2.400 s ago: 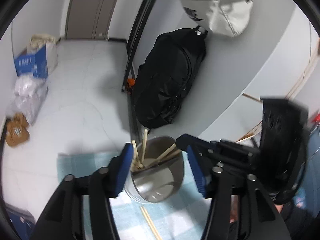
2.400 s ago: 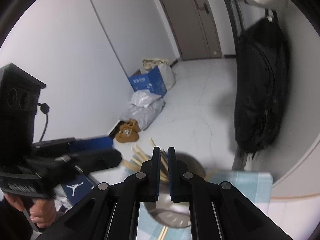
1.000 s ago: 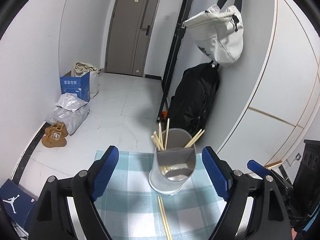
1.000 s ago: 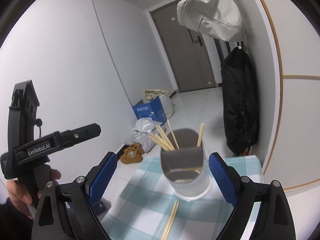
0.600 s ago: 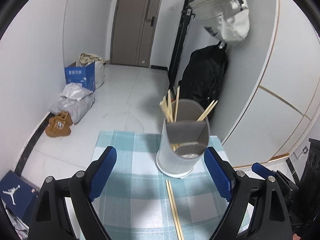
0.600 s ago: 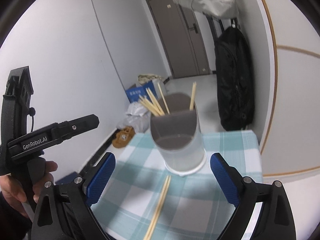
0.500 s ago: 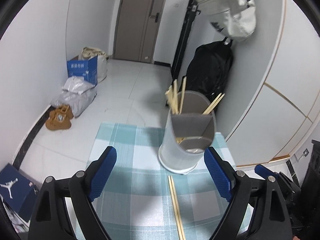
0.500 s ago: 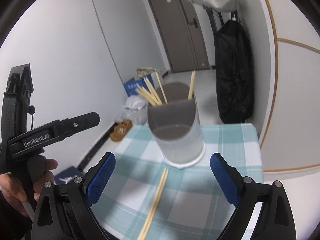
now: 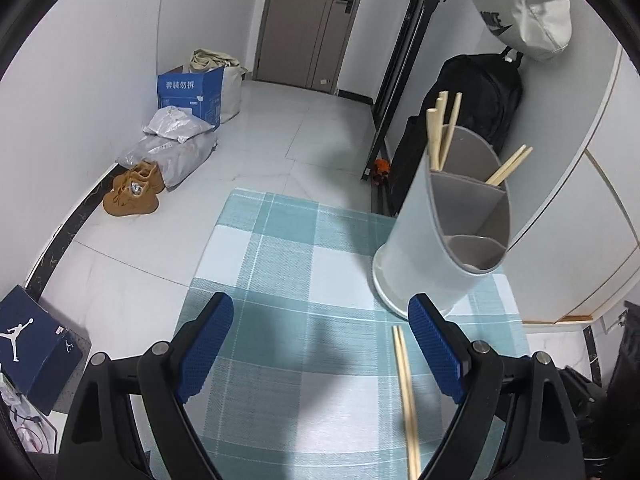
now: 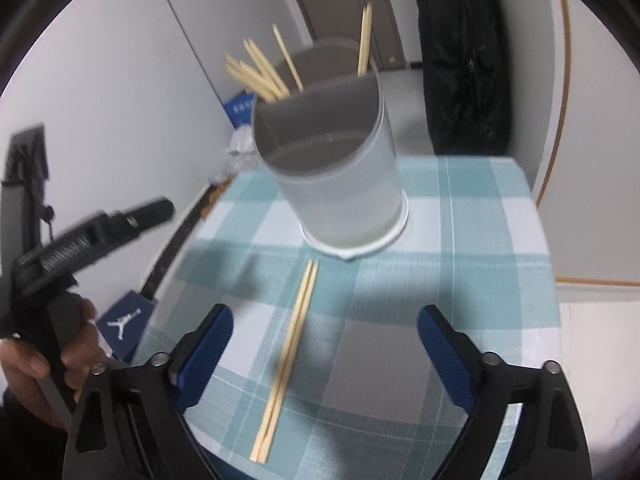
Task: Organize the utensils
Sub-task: 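Move the open right gripper down to the chopsticks on the cloth, then close the right gripper on a wooden chopstick and lift it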
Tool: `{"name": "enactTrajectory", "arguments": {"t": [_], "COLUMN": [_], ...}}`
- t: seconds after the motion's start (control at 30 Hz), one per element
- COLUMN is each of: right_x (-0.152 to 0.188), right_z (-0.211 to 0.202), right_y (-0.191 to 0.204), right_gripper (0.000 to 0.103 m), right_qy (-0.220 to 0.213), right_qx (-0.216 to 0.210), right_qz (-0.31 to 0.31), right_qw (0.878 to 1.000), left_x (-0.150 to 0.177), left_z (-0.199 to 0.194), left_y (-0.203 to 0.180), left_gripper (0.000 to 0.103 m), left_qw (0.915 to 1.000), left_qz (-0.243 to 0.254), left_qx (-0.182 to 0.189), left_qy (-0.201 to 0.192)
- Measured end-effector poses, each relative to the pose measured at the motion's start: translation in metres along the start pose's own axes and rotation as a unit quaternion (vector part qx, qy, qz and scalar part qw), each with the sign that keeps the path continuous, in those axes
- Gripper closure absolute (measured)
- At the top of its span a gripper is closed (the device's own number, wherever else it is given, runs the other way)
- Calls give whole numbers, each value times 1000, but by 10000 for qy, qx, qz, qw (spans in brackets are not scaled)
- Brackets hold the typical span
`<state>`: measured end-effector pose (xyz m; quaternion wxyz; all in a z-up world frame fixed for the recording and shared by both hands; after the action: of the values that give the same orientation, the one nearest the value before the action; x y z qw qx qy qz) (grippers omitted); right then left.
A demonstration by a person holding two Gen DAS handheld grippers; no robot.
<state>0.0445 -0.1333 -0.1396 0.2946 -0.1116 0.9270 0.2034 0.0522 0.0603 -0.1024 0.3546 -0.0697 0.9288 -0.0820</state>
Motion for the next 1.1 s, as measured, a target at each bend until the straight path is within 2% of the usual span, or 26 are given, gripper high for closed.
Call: {"name": "enactTrajectory", "arguments": {"t": [0.03,0.1,0.17,0.27,0.4,0.47,0.57,0.7,1.1], "right_x": [2,6,9,8,2,-1,-5,-4,-7], "right_z": [6,19,30,42,55,59,69,83,89], "right_y": [0,-1,-1,1,7,10,14,14,24], "right_gripper": [24,39,47,48,56,57,68,77,78], "right_qy": [101,308,493,633,762,789,864,1083,1233], "right_qx": [87,271,220,201,319,394,500,636,1132], "right_qz": [-18,-35,5,-7,-208,-269,-351,-382,-931], "right_qw": [9999,9992,9985,9978,9964,9957,9944,9913,9815], "left_x": [-1,0,0,-1,0,0,-1,-3,-5], "left_z": [1,2,0,-1,1,2,2,2,2], "left_y": [1,5,8,12,19,23,32,45,49], "left_gripper": [17,17,17,17,17,17,17,17,17], "left_qw": [10000,9999,9999,9998,9996,9996,9995,9990,9982], "left_qz": [-30,-32,16,42,51,37,-107,-378,-519], "left_qx": [20,48,-67,-156,-260,-272,-263,-135,-85], "left_qy": [81,132,106,94,93,106,161,211,299]}}
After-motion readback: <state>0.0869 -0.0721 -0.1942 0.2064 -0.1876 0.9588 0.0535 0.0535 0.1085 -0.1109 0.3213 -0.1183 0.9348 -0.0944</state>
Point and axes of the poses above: each gripper's, at about its wrist camera, not at the fingertips, and z roughly the way its jaws point, y to its left, x to its underside, the point moved 5 cm from there along z, roughly the way its jaws point, and after that the axes turned 2 degrees about -x, right-handed, at the moved point
